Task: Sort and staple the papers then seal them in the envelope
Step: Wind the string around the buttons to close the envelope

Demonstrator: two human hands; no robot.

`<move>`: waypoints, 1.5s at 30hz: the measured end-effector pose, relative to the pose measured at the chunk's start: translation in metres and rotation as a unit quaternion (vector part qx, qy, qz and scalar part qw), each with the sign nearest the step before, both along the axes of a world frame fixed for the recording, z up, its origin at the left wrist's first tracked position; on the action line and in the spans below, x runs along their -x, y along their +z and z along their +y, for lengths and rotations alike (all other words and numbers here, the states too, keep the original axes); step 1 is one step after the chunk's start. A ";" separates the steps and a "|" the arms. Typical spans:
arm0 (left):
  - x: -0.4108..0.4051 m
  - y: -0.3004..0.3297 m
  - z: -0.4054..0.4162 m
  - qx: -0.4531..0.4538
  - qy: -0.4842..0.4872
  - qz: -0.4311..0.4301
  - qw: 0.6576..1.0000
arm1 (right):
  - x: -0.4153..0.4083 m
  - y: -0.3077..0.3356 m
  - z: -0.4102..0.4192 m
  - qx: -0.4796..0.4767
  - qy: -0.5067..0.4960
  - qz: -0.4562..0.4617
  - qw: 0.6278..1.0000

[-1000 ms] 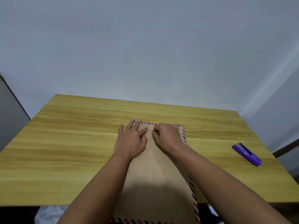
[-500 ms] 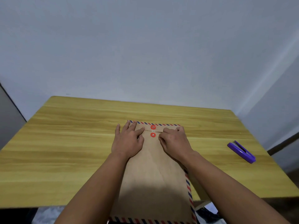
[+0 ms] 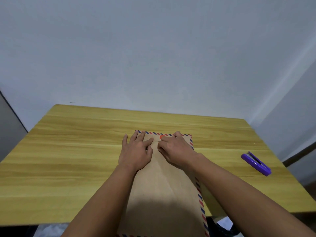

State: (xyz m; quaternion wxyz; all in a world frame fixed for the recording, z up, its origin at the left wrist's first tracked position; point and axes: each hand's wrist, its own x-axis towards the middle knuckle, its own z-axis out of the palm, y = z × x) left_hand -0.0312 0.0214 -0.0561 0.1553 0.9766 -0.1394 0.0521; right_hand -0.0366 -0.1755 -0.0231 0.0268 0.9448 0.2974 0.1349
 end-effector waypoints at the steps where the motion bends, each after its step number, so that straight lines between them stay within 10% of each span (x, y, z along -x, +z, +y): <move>1: 0.000 0.000 0.000 0.001 0.000 -0.002 1.000 | -0.005 0.003 0.001 0.011 0.010 -0.002 1.000; 11: 0.000 0.000 0.001 0.001 0.000 -0.011 1.000 | -0.041 0.020 0.006 0.071 0.014 0.046 0.996; 45: 0.001 0.002 0.001 0.009 0.005 -0.007 1.000 | -0.082 -0.011 -0.015 -0.330 -0.173 0.200 0.906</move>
